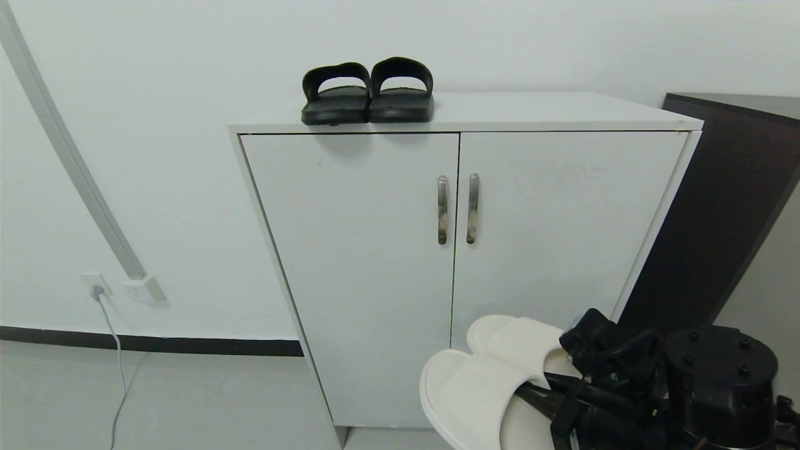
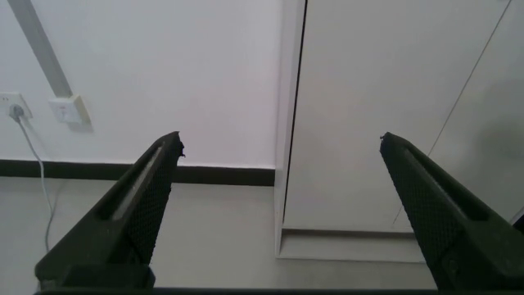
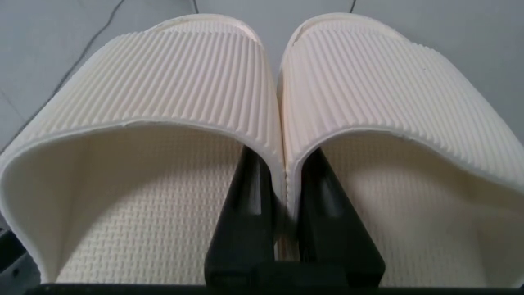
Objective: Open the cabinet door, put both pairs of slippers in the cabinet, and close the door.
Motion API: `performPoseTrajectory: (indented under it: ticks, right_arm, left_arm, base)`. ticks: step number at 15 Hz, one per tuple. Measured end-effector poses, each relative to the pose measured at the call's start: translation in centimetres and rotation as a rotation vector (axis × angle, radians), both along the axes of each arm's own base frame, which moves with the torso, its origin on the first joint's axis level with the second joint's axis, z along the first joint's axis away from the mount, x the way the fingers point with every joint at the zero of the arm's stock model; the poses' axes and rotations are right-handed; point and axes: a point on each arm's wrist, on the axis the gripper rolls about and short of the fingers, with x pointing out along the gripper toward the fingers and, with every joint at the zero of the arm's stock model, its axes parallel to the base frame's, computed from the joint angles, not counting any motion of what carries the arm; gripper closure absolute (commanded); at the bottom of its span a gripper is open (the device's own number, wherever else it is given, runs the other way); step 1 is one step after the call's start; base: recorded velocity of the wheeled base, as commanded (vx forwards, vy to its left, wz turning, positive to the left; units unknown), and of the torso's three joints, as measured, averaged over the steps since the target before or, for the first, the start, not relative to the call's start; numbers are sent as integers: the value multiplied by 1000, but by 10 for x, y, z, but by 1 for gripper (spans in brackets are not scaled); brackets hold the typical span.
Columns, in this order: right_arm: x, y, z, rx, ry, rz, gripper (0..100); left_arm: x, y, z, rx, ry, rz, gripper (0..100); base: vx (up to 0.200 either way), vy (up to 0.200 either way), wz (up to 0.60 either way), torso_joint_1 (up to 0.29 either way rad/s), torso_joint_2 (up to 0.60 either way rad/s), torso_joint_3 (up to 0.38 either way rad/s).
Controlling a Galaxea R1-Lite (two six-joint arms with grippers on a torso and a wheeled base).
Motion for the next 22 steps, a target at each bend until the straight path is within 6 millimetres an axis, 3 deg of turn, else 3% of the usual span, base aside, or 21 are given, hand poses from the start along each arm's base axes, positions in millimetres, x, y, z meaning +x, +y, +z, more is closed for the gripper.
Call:
performPoseTrajectory:
  ticks: [10, 11, 14, 18, 22]
  right_arm:
    - [-1, 0, -1, 5, -8, 13, 100]
    - [-2, 0, -1, 3, -6, 18, 100]
    - [-4, 0, -3, -1, -1, 20, 100]
    - [-4, 0, -4, -5, 3, 24, 100]
    - [-2, 4, -6, 8, -9, 26, 100]
  left_arm:
    - [1, 0, 2, 39, 12, 4, 0]
    - [1, 0, 11, 39, 9, -1, 0]
    - [7, -3, 66, 1, -13, -138, 0]
    - [53, -10, 117, -12, 53, -423, 0]
    - [114, -25, 137, -14, 61, -620, 0]
  base:
    - [0, 0, 0, 0, 19, 8]
    - [0, 0, -600, -2, -2, 2]
    - [0, 0, 0, 0, 0, 0]
    - [0, 0, 0, 0, 0, 0]
    - [0, 0, 0, 0, 0, 0]
